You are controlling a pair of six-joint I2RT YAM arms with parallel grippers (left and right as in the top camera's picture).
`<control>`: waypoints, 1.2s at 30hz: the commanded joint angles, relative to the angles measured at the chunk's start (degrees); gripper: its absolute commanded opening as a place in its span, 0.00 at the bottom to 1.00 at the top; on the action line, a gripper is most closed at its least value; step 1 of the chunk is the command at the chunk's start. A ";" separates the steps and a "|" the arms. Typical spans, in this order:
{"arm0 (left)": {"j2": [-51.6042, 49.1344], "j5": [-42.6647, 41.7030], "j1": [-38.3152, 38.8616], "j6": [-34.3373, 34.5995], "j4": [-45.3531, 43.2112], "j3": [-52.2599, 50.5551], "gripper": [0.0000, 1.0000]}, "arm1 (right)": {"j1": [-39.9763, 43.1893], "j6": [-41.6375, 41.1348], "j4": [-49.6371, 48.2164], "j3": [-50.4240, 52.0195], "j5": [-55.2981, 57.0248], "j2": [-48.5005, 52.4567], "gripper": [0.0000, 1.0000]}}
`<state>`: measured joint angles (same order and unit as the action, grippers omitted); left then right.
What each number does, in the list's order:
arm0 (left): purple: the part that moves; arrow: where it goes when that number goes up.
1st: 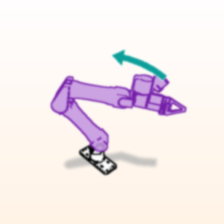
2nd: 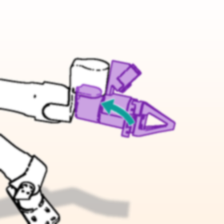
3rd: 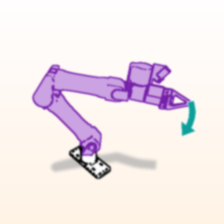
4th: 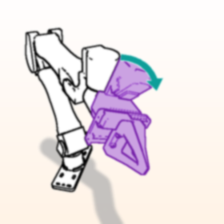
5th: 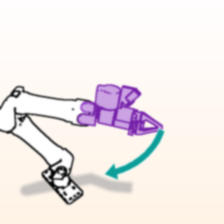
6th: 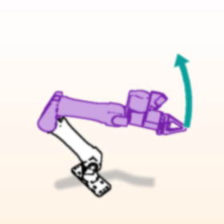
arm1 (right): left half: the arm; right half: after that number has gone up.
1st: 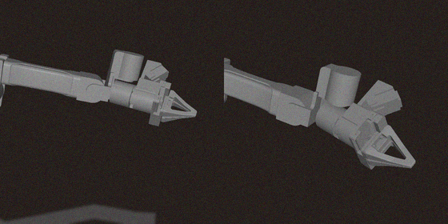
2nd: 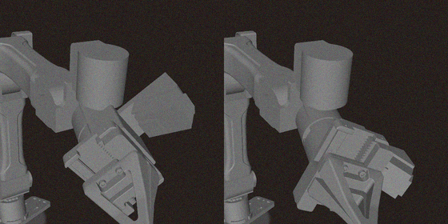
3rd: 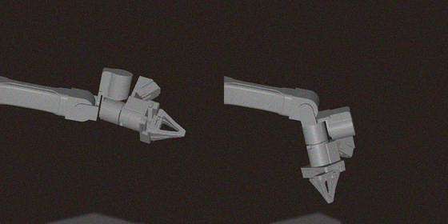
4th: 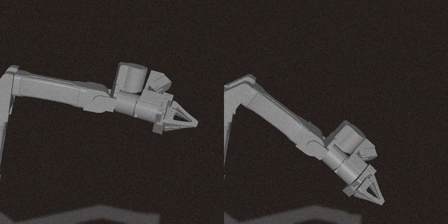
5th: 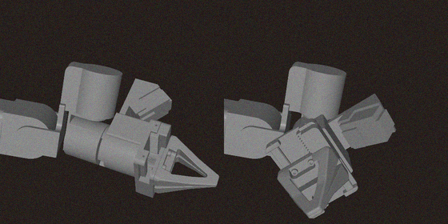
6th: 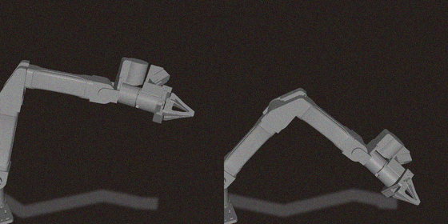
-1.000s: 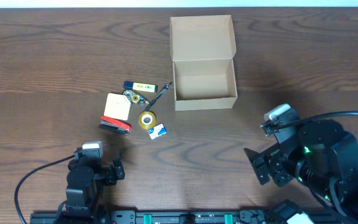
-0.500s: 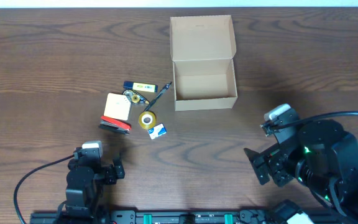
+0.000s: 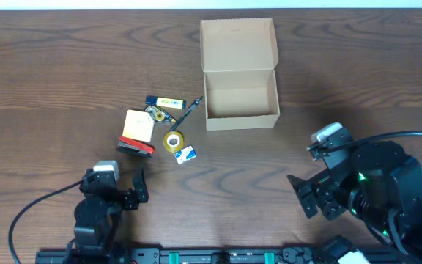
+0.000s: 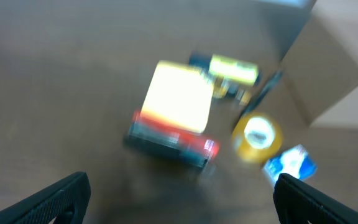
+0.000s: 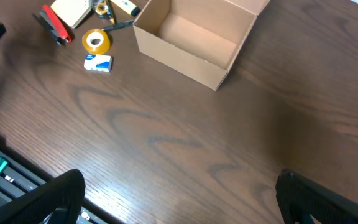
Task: Pack container
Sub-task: 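Reach the left gripper over the yellow spiral notepad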
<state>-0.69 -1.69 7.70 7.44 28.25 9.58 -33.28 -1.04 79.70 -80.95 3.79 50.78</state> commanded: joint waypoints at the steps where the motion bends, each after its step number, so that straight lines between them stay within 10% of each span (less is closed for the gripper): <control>1: 0.33 -2.86 -0.17 -0.15 -3.82 -0.39 0.95 | 0.90 -0.83 0.09 0.11 -0.20 -0.15 0.99; 14: -6.60 2.58 -0.20 -1.25 -7.72 5.20 0.95 | 0.90 -0.83 0.09 0.11 -0.20 -0.15 0.99; 36: -62.20 0.92 -0.52 -17.27 -0.09 37.94 0.95 | 0.90 -0.83 0.09 0.11 -0.22 -0.15 0.99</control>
<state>-59.05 0.16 7.62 -6.52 27.44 43.70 -33.28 -1.04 79.75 -80.90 3.75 50.74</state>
